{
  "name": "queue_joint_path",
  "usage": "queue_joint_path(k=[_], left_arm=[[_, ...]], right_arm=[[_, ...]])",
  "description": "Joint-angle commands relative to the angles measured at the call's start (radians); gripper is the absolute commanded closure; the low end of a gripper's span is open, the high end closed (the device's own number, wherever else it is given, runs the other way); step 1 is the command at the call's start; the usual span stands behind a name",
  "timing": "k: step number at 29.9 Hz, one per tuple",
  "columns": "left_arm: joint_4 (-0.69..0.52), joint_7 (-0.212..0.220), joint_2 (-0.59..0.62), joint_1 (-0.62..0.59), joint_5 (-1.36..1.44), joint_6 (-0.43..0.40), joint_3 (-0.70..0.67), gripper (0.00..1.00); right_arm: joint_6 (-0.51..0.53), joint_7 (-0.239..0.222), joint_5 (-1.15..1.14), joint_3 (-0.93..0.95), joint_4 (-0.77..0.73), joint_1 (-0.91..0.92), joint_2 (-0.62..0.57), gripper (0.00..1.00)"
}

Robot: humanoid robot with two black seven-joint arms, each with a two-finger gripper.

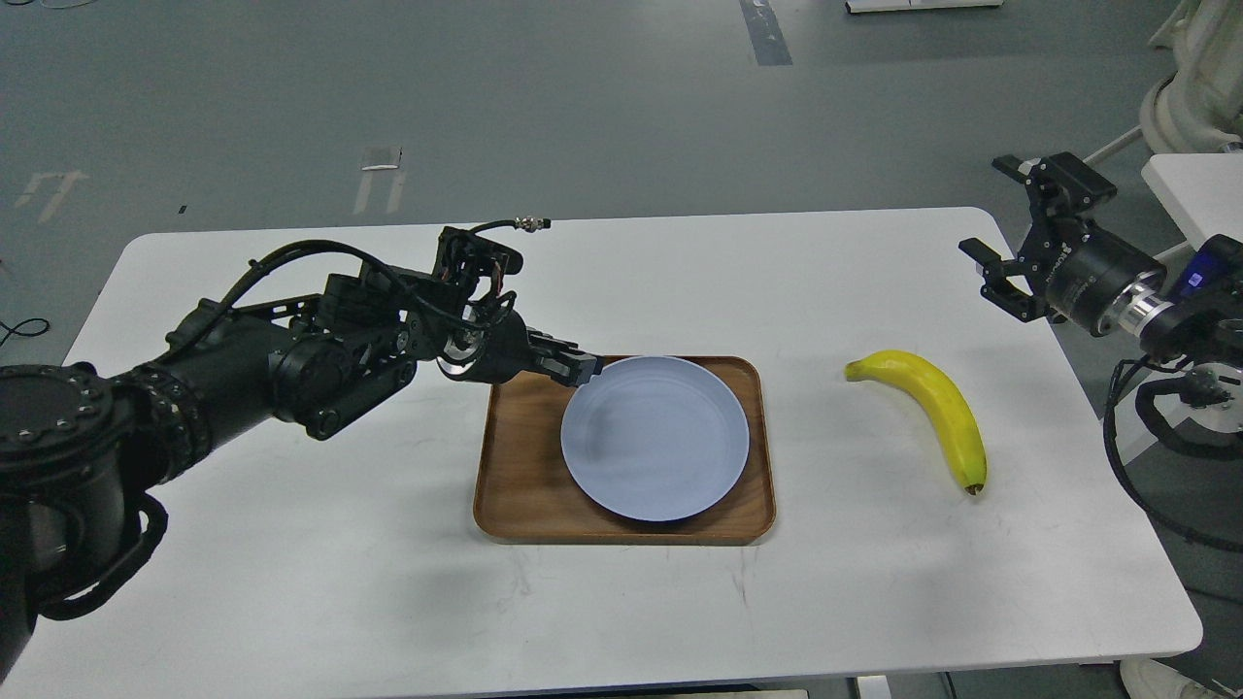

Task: Place banana on plate with both arms
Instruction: 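Open the left gripper and raise it away from the plate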

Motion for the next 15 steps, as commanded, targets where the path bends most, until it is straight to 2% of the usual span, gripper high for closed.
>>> queue_joint_path(k=[1,4,7,8,10,15], left_arm=[[-0.001,0.000,0.071,-0.031,-0.363,-0.006,-0.011,0.01],[-0.003,0.000,0.094,-0.028,-0.591,-0.012,-0.011,0.01],[-0.030,0.000,0.159,-0.010,-0.960,-0.038,-0.030,0.01],[-0.044,0.000,0.197,0.012,-1.084,-0.076,-0.043,0.01],[-0.047,0.000,0.232,0.046,-1.178,-0.129,-0.067,0.01],[-0.041,0.000,0.312,0.188,-1.318,-0.131,-0.276,0.01]], right_arm=[[0.000,0.000,-0.111,0.001,0.007,0.013,-0.027,0.01],[0.000,0.000,-0.170,0.001,0.023,0.019,-0.040,0.01],[0.000,0.000,-0.268,0.000,0.070,0.027,-0.070,0.01],[0.000,0.000,-0.323,0.001,0.092,0.031,-0.085,0.01],[0.000,0.000,-0.378,0.000,0.107,0.042,-0.100,0.01],[0.000,0.000,-0.659,-0.023,0.155,0.074,-0.171,0.01]])
